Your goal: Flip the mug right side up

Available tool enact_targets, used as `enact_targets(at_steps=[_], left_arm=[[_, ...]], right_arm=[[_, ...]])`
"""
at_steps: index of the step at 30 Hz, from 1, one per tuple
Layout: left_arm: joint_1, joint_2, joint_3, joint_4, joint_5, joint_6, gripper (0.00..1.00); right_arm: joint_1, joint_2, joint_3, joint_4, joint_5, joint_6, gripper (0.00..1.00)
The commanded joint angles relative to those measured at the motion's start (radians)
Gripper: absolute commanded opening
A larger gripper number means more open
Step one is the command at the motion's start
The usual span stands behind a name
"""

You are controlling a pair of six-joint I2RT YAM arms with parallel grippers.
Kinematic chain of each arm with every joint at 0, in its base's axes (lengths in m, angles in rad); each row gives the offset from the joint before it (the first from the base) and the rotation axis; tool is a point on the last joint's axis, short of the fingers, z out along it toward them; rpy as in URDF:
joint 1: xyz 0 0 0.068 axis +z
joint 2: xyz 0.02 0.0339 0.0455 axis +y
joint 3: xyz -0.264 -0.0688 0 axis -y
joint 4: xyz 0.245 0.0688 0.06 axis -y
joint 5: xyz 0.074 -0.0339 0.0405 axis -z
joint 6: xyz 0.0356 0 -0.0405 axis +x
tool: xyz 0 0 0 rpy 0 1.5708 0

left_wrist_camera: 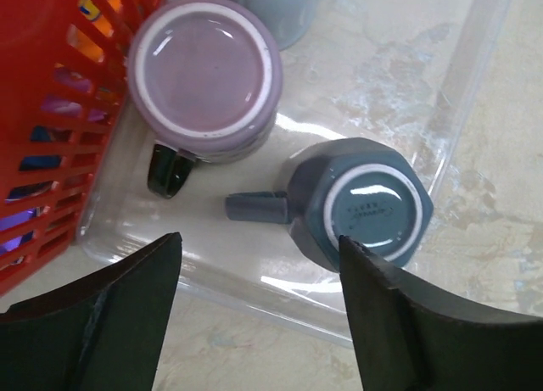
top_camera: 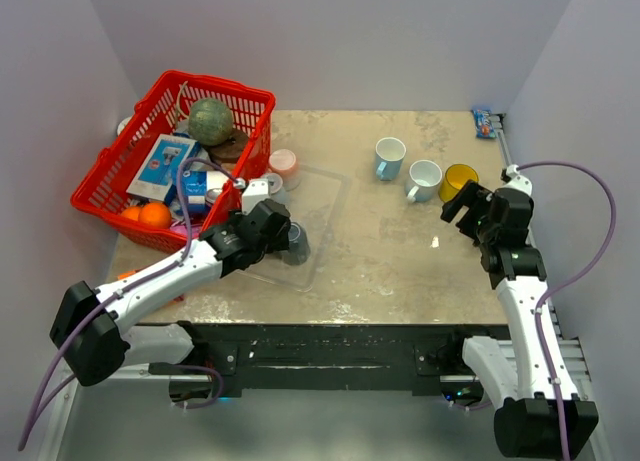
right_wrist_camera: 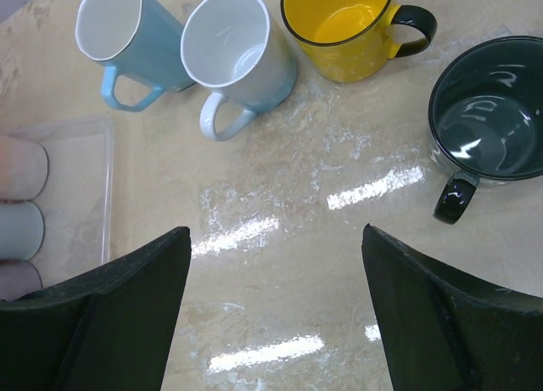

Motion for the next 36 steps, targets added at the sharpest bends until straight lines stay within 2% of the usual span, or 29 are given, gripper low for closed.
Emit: enact_targets(at_steps=[1, 2, 4, 9, 12, 18, 21, 23, 25, 28, 36], left_arm=[[0.016, -0.014, 0.020, -0.038, -0.104, -0.047, 0.73], [0.019, -0.014, 0.018, -0.035, -0.107, -0.051, 0.67], [0.027, -0.015, 0.015, -0.027, -0.118, -0.049, 0.63], [0.071, 0.017, 0.000, 0.020, -0.106, -0.040, 0.61], [0.114, 0.043, -0.018, 0.074, -0.028, -0.028, 0.60], [0.131, 0.106, -0.012, 0.146, 0.005, -0.028, 0.54], [0.131, 0.140, -0.009, 0.157, 0.017, -0.021, 0.48], [0.131, 0.154, -0.012, 0.148, 0.025, -0.026, 0.39], [0.131, 0.144, -0.029, 0.143, 0.046, -0.038, 0.31], [0.131, 0.114, -0.083, 0.170, 0.088, -0.044, 0.25], [0.119, 0.060, -0.184, 0.230, 0.221, 0.026, 0.20]], right_arm=[[-0.001, -0.023, -0.016, 0.001, -0.003, -0.022, 0.84], [-0.001, -0.025, -0.017, 0.001, -0.003, -0.023, 0.84], [-0.001, -0.023, -0.019, -0.001, -0.004, -0.025, 0.84], [-0.001, -0.026, -0.025, -0.001, -0.010, -0.019, 0.84], [-0.001, -0.023, -0.022, 0.001, -0.018, -0.017, 0.84], [-0.001, -0.025, -0.025, -0.004, -0.020, -0.016, 0.84], [-0.001, -0.026, -0.026, -0.007, -0.021, -0.016, 0.84], [-0.001, -0.026, -0.026, -0.007, -0.018, -0.016, 0.83], [-0.003, -0.026, -0.026, -0.008, -0.015, -0.017, 0.83], [-0.001, -0.025, -0.026, -0.005, -0.016, -0.016, 0.83], [-0.001, -0.018, -0.034, 0.004, -0.024, -0.010, 0.83]])
